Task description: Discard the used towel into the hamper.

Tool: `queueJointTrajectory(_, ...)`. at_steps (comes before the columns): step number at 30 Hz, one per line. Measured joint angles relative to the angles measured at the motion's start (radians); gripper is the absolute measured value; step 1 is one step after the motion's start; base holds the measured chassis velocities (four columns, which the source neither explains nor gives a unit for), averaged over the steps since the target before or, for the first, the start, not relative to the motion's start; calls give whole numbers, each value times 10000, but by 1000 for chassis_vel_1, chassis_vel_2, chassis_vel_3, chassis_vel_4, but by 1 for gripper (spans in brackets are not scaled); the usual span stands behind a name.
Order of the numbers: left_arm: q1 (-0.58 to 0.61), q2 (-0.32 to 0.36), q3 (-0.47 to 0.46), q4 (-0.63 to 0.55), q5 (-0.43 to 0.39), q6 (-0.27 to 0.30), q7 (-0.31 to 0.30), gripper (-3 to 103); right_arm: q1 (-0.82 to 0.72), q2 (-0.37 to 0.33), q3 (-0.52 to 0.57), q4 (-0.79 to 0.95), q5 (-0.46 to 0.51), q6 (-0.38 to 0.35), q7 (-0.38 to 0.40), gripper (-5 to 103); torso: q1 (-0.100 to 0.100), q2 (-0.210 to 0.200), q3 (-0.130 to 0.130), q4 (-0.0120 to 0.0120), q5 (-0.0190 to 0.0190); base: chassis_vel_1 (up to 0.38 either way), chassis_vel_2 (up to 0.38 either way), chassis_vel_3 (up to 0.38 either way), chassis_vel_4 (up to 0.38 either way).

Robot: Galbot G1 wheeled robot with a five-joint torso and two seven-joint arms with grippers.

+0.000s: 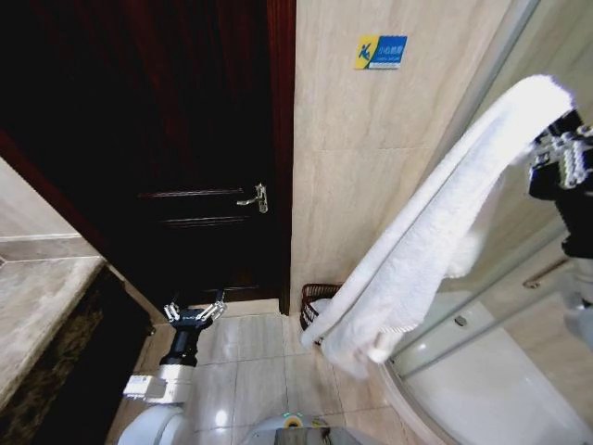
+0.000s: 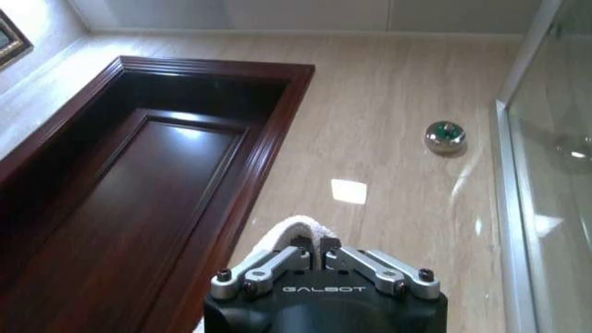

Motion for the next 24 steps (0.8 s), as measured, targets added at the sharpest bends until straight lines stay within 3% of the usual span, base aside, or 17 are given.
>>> queueJointTrajectory(9, 2, 0, 0, 0, 0, 0, 0, 100, 731, -783, -148, -795, 171, -46, -36, 4, -18, 5, -6, -2, 3, -6, 1, 3, -2)
queueJointTrajectory(18, 3, 0, -1, 0, 0, 0, 0, 100, 2165, -2455, -486, -2408, 709, -294, -15, 4, -10, 3, -4, -1, 3, 0, 0, 0, 0)
queueJointTrajectory(21, 2, 0, 0, 0, 0, 0, -1, 100, 2254, -2655, -495, -2504, 812, -378, 56, 4, -10, 3, -4, 0, 2, 0, 0, 0, 0)
queueJointTrajectory(24, 2, -1, 0, 0, 0, 0, 0, 100, 2319, -2707, -366, -1748, 1614, -1055, 671, 4, -11, 3, -5, -1, 0, 0, 0, 0, 0)
